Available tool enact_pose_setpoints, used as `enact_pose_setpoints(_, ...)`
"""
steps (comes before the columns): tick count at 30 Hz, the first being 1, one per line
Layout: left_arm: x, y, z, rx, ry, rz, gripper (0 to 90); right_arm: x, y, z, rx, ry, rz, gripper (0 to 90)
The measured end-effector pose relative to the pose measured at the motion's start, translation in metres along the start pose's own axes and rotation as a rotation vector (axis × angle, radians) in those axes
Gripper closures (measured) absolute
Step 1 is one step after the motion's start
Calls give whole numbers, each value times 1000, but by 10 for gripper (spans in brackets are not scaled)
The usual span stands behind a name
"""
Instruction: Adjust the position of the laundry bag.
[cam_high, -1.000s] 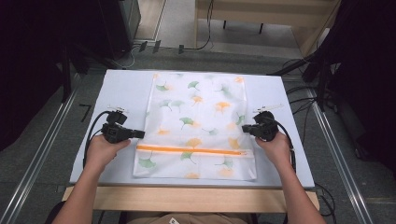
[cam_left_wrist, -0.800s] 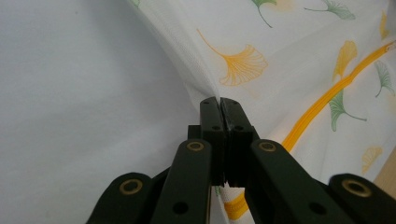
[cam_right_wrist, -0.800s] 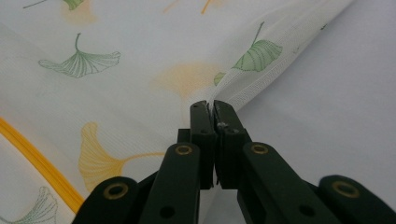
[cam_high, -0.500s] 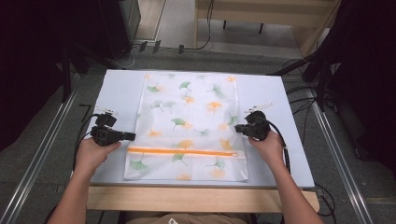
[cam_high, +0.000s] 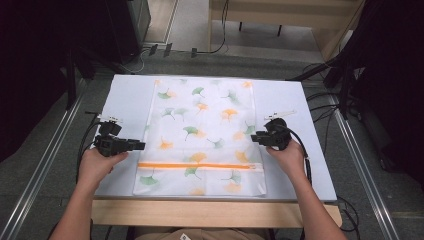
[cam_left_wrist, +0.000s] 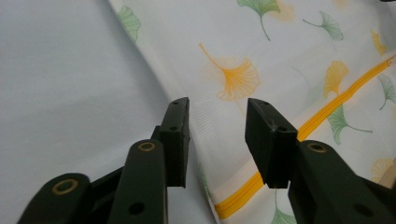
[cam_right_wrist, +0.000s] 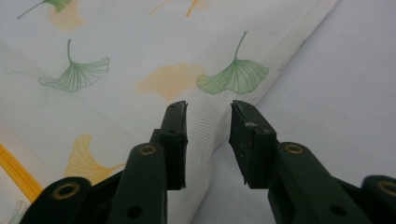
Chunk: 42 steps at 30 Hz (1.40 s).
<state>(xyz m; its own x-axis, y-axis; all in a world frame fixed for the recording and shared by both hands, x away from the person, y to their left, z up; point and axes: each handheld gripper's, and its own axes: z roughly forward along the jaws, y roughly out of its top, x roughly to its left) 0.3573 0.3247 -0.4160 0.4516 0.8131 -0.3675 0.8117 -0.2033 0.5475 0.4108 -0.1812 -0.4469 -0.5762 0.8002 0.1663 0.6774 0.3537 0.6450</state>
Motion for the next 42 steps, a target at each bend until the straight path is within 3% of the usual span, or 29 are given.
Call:
enact_pose_setpoints(5,-9,2,2,-11,2,45,518,2,0,-9,-29,4,-16,634)
enact_pose_setpoints(9,-15,3,4,-11,-8,55,469,6,-2,-17,-36,9,-13,606)
enact_pose_setpoints(21,-37,9,12,5,-34,87,441,20,-14,-37,-81,18,-34,555)
enact_pose_setpoints(32,-56,13,19,-11,-59,172,423,30,-31,-53,-72,19,-47,539)
enact_pose_setpoints(42,-68,18,30,-4,-89,214,429,40,-50,-54,-52,32,-32,540)
